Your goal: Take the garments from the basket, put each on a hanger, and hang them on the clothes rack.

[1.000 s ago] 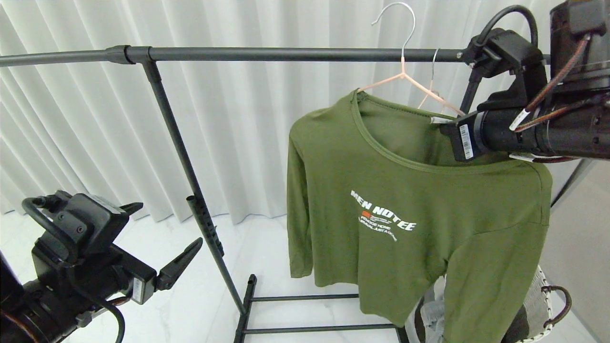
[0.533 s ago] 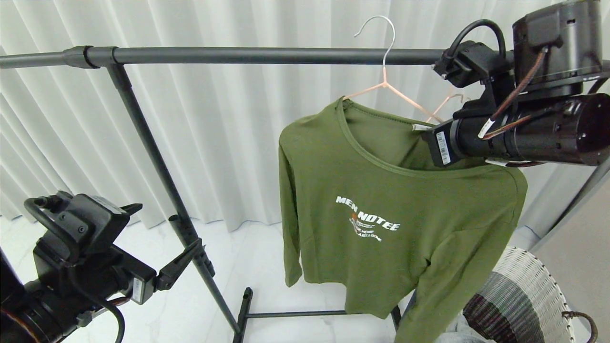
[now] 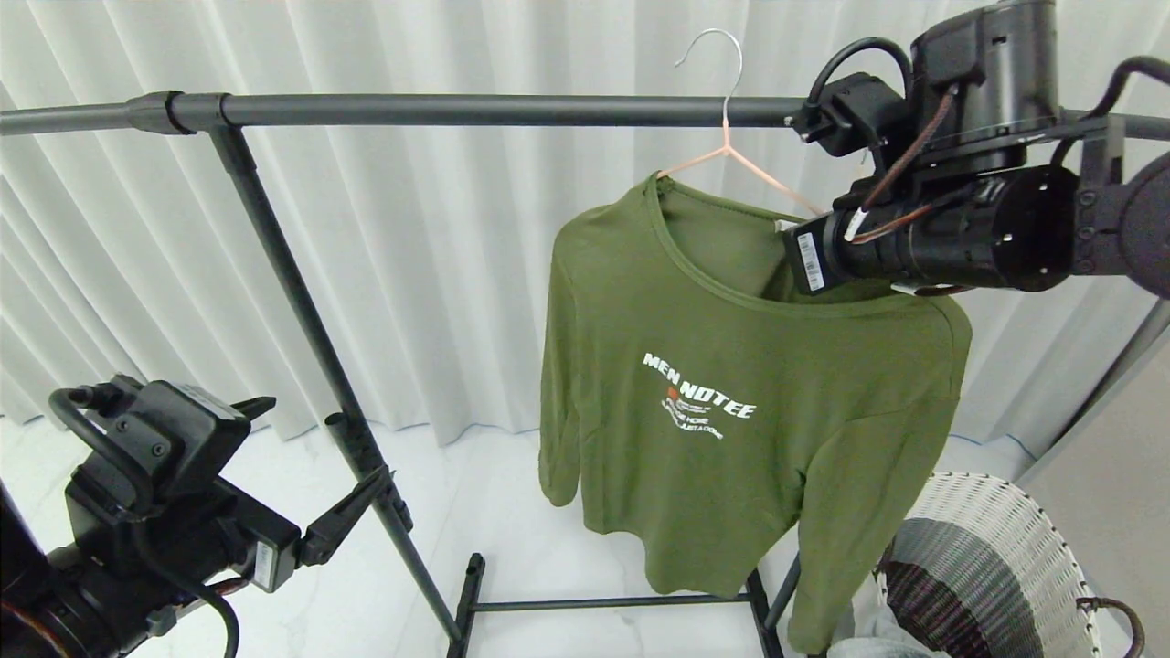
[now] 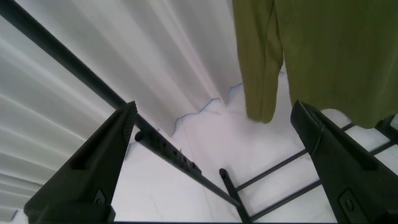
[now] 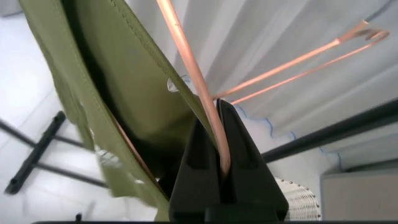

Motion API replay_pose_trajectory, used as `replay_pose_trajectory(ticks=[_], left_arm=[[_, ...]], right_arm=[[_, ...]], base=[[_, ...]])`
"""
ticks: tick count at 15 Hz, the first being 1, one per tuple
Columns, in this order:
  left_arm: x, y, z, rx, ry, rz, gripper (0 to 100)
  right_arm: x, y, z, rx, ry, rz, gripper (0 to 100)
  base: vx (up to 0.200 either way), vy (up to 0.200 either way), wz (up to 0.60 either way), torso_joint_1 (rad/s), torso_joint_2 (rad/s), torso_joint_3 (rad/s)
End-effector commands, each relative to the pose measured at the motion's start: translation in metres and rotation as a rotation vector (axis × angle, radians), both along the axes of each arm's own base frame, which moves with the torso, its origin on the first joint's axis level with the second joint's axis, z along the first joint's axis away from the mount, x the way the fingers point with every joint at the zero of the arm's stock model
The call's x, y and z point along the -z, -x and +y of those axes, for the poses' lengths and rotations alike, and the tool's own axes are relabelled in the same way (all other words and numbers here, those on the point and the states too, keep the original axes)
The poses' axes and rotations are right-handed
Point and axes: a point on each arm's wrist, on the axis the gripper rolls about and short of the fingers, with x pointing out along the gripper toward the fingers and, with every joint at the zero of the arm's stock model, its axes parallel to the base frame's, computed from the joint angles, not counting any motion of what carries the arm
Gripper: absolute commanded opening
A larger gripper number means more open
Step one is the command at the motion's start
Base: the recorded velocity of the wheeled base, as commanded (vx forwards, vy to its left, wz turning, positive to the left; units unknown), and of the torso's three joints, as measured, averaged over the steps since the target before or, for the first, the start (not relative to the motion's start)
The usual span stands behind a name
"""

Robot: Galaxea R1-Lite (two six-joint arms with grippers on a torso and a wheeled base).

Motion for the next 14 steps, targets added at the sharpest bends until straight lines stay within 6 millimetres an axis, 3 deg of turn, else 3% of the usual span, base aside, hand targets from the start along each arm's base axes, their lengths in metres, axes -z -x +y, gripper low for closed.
replay_pose_trajectory(ticks=[1, 14], left_arm=[[0.0012, 0.0010, 0.0002, 0.000, -0.001, 0.003, 100], [0.0014, 0.0033, -0.0061, 0.043, -0.001, 0.003, 100]], right_arm=[[0.0149, -0.0205, 0.0141, 0.026, 0.028, 0.021, 0], [0.0212, -0.0185, 0.0226, 0.005, 0.044, 0.039, 0]], base=[[0.000, 0.000, 0.00, 0.000, 0.00, 0.000], [0.000, 0.000, 0.00, 0.000, 0.00, 0.000]])
